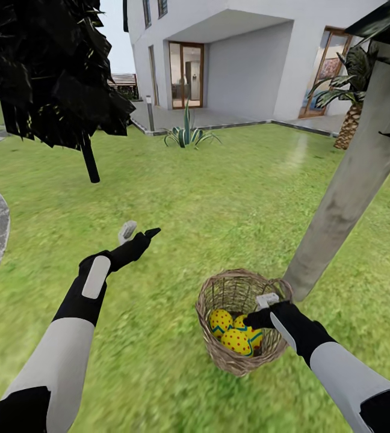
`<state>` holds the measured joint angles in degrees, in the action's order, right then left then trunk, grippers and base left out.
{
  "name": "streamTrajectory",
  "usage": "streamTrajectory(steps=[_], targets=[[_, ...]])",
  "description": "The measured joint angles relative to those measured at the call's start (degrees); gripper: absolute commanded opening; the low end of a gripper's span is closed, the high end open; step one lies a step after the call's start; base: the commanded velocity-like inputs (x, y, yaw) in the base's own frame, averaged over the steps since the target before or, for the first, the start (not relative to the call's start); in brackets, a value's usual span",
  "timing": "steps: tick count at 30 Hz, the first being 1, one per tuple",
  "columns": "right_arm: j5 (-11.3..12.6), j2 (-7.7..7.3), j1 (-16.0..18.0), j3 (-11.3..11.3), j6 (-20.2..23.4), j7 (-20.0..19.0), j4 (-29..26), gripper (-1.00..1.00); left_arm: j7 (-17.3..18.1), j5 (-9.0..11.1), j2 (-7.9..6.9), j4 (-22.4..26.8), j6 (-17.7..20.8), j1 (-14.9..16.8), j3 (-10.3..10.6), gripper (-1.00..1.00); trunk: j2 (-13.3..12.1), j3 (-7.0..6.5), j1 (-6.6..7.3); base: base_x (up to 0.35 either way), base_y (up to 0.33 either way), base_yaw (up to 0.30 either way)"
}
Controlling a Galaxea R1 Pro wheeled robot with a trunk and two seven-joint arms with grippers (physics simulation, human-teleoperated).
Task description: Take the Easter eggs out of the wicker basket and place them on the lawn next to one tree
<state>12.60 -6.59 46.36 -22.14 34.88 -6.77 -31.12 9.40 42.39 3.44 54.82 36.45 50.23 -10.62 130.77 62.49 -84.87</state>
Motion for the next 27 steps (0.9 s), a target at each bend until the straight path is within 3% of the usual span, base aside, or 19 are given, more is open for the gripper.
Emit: streamTrajectory(steps=[23, 27], targets=[[0.2, -0.29, 0.0, 0.2, -0.2, -0.6, -0.1, 1.0, 0.1, -0.1, 0.0, -0.9, -0.2, 0.0, 0.0, 1.0, 9.2, 4.13, -5.05, 0.0, 0.0, 0.0], [0.1, -0.26, 0.0, 0.1, -0.2, -3.6, -0.1, 1.0, 0.1, -0.1, 0.0, -1.7, -0.3, 0.0, 0.0, 1.0, 10.8, 4.85, -5.93, 0.0, 0.0, 0.0]])
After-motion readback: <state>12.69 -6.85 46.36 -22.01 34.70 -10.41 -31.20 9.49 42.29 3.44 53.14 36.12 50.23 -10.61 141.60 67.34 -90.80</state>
